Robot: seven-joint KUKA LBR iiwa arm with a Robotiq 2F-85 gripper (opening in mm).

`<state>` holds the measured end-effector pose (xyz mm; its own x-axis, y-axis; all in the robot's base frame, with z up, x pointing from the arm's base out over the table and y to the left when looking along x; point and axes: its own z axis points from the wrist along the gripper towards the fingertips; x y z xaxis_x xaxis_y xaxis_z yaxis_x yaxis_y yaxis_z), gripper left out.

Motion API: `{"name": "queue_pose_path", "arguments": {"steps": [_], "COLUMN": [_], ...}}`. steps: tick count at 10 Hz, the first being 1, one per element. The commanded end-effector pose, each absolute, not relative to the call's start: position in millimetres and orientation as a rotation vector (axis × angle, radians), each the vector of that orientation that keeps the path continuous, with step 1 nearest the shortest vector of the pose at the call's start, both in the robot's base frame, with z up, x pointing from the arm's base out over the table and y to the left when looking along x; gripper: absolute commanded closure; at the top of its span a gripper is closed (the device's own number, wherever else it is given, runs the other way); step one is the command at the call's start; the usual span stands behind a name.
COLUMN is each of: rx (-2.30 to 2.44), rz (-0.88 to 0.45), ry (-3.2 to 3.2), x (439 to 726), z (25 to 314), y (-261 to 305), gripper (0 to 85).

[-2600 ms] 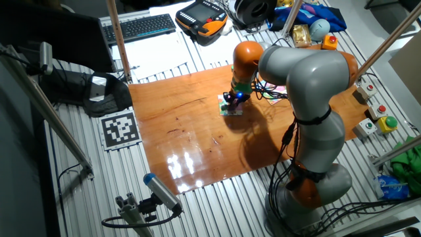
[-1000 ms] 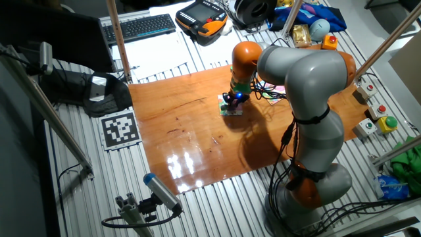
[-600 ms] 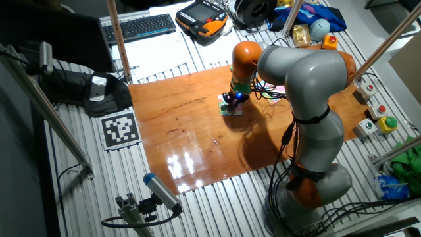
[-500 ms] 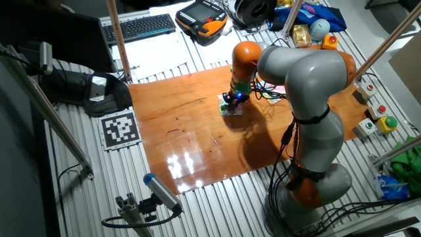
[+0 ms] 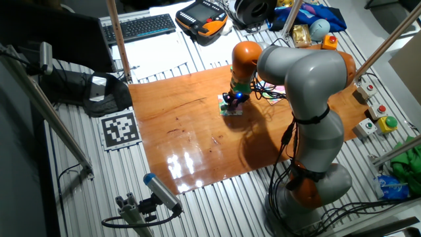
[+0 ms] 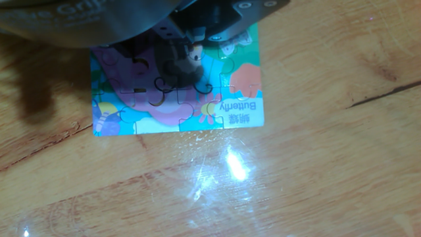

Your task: Assemble one piece of a puzzle

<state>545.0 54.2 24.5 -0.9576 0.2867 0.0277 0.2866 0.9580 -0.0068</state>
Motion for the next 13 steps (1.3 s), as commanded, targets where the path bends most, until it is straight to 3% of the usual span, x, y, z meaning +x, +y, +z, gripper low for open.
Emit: {"name": "queue_pose_path", "arguments": {"steps": [1, 6, 7, 13], "rx": [-0.451, -0.451, -0.451, -0.442], "rz": [0.004, -0.001, -0.001, 0.001], "ry": [-3.08, -3.081, -3.081, -3.083], "x": [545.1, 545.3, 545.3, 545.3], "z": [24.2, 23.3, 23.3, 23.5], "y": [54.2, 54.3, 54.2, 54.2], "gripper": [85.0, 85.0, 68.0, 68.0]}}
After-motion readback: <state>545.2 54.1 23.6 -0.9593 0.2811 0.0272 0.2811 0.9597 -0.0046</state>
